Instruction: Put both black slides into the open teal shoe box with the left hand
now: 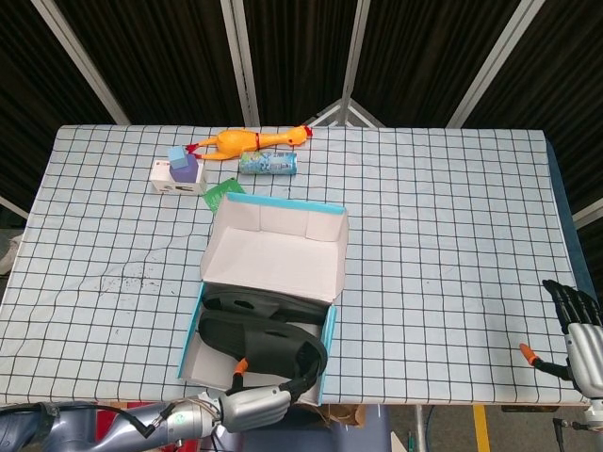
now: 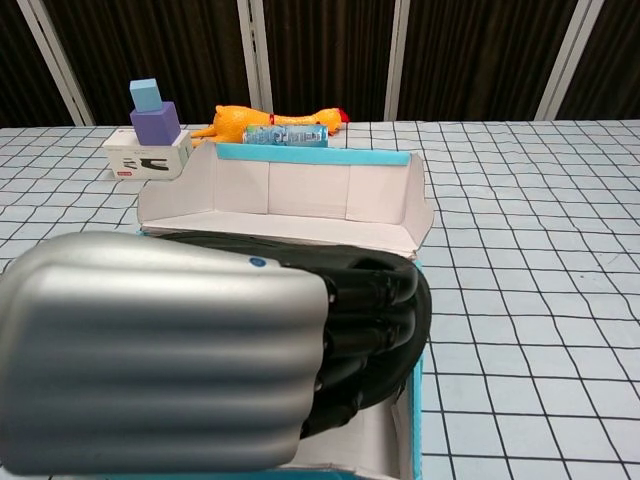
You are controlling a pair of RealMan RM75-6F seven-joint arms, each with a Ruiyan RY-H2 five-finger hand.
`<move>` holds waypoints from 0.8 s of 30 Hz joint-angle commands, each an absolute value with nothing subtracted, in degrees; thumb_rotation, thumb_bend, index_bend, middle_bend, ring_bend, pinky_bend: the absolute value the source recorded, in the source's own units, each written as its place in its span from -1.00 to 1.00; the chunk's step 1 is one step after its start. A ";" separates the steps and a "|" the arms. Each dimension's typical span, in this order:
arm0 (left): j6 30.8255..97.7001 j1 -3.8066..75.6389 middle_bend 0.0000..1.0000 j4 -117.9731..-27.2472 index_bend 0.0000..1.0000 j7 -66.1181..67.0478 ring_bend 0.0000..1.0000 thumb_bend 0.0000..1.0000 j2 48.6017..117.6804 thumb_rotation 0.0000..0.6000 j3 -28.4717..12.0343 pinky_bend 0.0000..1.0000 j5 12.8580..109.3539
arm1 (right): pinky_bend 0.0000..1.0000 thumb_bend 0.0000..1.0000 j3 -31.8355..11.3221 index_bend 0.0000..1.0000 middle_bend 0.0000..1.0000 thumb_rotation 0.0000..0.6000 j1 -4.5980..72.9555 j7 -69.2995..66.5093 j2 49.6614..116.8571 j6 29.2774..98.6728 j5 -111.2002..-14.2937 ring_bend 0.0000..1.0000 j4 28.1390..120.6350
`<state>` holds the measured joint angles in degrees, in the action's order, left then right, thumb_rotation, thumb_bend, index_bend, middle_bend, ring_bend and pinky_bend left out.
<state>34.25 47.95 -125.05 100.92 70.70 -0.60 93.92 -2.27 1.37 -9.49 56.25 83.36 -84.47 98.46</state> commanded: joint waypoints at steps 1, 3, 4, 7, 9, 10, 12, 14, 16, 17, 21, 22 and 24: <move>34.68 47.38 0.28 -125.21 0.10 101.20 -0.74 0.17 70.65 1.00 0.38 -0.75 94.45 | -0.92 -0.51 -2.25 -0.91 -0.82 1.00 1.33 -9.49 56.23 83.37 -84.46 -0.86 98.50; 34.98 47.01 0.28 -125.09 0.10 101.31 -0.74 0.17 70.77 1.00 0.99 -0.75 94.89 | -0.92 -0.51 -2.26 -0.91 -0.82 1.00 1.32 -9.48 56.22 83.38 -84.44 -0.86 98.50; 34.97 46.91 0.28 -124.96 0.10 101.29 -0.74 0.17 70.87 1.00 1.26 -0.75 95.01 | -0.92 -0.51 -2.28 -0.91 -0.82 1.00 1.32 -9.50 56.22 83.38 -84.41 -0.86 98.50; 35.06 46.59 0.28 -124.60 0.10 101.16 -0.74 0.17 71.11 1.00 1.88 -0.75 95.37 | -0.92 -0.51 -2.28 -0.91 -0.82 1.00 1.29 -9.54 56.21 83.40 -84.42 -0.86 98.48; 35.12 46.45 0.28 -124.30 0.10 100.90 -0.74 0.17 71.33 1.00 2.10 -0.75 95.49 | -0.92 -0.51 -2.30 -0.91 -0.82 1.00 1.30 -9.59 56.21 83.35 -84.37 -0.86 98.48; 35.15 46.38 0.28 -124.17 0.10 100.73 -0.74 0.17 71.43 1.00 2.21 -0.75 95.54 | -0.92 -0.51 -2.30 -0.91 -0.82 1.00 1.30 -9.57 56.19 83.32 -84.35 -0.86 98.48; 35.11 46.27 0.28 -123.96 0.10 100.38 -0.74 0.17 71.59 1.00 2.41 -0.75 95.53 | -0.92 -0.51 -2.30 -0.91 -0.82 1.00 1.32 -9.59 56.17 83.27 -84.34 -0.86 98.50; 35.21 45.85 0.28 -123.83 0.10 100.31 -0.74 0.17 71.63 1.00 2.69 -0.75 94.74 | -0.92 -0.51 -2.31 -0.91 -0.82 1.00 1.29 -9.62 56.15 83.30 -84.33 -0.86 98.52; 34.43 46.52 0.28 -122.97 0.10 100.05 -0.74 0.17 72.17 1.00 1.74 -0.75 93.46 | -0.92 -0.51 -2.31 -0.91 -0.82 1.00 1.27 -9.65 56.15 83.33 -84.32 -0.86 98.51; 33.96 46.84 0.28 -122.62 0.09 99.98 -0.74 0.17 72.40 1.00 1.47 -0.75 92.87 | -0.92 -0.51 -2.31 -0.91 -0.82 1.00 1.26 -9.69 56.14 83.34 -84.32 -0.86 98.52; 32.23 48.73 0.28 -120.65 0.08 99.53 -0.74 0.17 73.94 1.00 -0.48 -0.75 89.52 | -0.92 -0.51 -2.35 -0.91 -0.82 1.00 1.18 -9.84 56.09 83.40 -84.21 -0.86 98.47; 32.14 48.95 0.28 -120.49 0.08 99.64 -0.74 0.17 74.10 1.00 -0.51 -0.75 88.94 | -0.92 -0.51 -2.36 -0.91 -0.82 1.00 1.17 -9.89 56.08 83.42 -84.21 -0.86 98.46; 32.17 49.25 0.28 -120.42 0.08 100.11 -0.74 0.17 74.25 1.00 -0.26 -0.75 88.17 | -0.92 -0.51 -2.37 -0.91 -0.82 1.00 1.14 -9.96 56.07 83.47 -84.24 -0.86 98.46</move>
